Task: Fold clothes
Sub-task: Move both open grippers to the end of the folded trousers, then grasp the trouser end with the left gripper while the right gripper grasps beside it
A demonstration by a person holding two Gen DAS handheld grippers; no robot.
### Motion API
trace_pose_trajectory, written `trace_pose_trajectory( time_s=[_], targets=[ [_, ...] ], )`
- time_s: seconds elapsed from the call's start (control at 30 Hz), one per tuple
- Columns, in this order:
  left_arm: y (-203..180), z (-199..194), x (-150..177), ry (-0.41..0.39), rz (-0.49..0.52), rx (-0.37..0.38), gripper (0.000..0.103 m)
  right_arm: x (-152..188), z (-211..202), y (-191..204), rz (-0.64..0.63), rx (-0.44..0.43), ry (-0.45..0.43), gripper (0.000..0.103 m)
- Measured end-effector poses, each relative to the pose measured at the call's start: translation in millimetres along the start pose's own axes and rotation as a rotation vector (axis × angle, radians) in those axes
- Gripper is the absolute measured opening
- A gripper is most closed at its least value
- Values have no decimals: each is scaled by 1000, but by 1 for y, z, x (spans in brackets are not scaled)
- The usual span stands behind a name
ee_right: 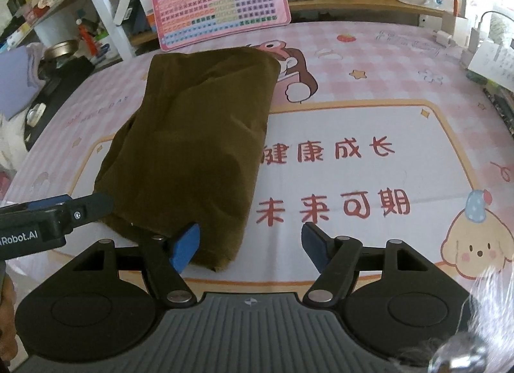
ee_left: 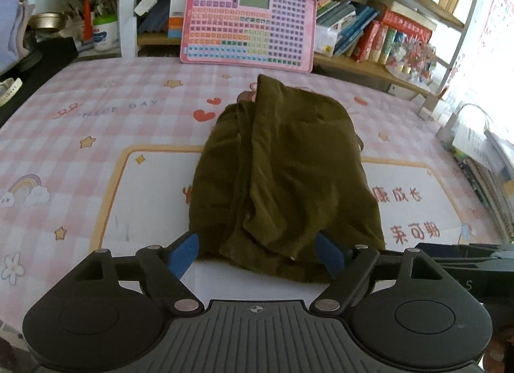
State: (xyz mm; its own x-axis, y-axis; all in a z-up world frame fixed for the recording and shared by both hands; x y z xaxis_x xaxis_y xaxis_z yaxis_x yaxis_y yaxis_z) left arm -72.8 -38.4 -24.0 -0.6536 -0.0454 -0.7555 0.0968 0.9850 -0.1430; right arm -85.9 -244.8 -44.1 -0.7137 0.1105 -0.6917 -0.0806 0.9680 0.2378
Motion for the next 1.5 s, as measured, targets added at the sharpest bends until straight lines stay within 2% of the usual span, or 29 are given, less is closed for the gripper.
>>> trace_pose_trajectory(
  time_s=[0.27, 0.4, 0.6, 0.8, 0.9, 0.97, 1.07, 1.13, 1.2, 1.23, 1.27, 1.3, 1.33, 1.37, 1.43, 1.5],
  targets=[
    [-2, -6, -1, -9, -28, -32, 85, 5, -8, -15, 19, -36, -2, 69],
    [14, 0, -18, -41, -91, -25, 90, -5, 0, -30, 141, -89, 13, 69],
    [40, 40, -42, 10, -169, 10, 92, -22, 24, -43, 310, -124, 48, 67],
    [51, 72, -42, 99, -188, 72, 92, -34, 44, -44, 410, -128, 70, 66],
    [56, 82, -40, 123, -208, 106, 92, -38, 49, -40, 421, -128, 73, 64],
    [57, 88, -40, 133, -218, 136, 92, -39, 54, -35, 426, -148, 86, 57],
    [56, 95, -43, 141, -226, 177, 91, -41, 51, -26, 357, -136, 63, 50],
    [56, 99, -47, 146, -254, 172, 90, -43, 48, -20, 308, -127, 46, 47],
    [56, 101, -49, 147, -269, 162, 83, -45, 46, -14, 259, -118, 30, 39],
    [56, 102, -50, 147, -270, 155, 66, -45, 45, -11, 235, -113, 21, 37],
    [57, 101, -52, 150, -267, 148, 53, -46, 44, -7, 210, -108, 13, 30],
    [57, 99, -54, 146, -274, 163, 47, -47, 42, -4, 186, -104, 4, 25],
    [55, 95, -57, 134, -266, 174, 36, -48, 41, -1, 162, -99, -4, 23],
    [52, 90, -60, 121, -250, 184, 32, -49, 40, 2, 137, -94, -12, 21],
    [36, 77, -65, 71, -134, 186, 31, -50, 38, 8, 88, -85, -29, 19],
    [34, 78, -62, 82, -107, 191, 32, -52, 35, 14, 40, -75, -46, 19]
  ],
)
Point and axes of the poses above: each gripper's, at about its wrist camera, not at the fingertips, and z roughly the way its jaws point, y to its left, x to its underside, the point moved 1 cm from there along z, roughly the way its jaws point, and after that the axes turned 8 degrees about -y, right-handed, at the moved point
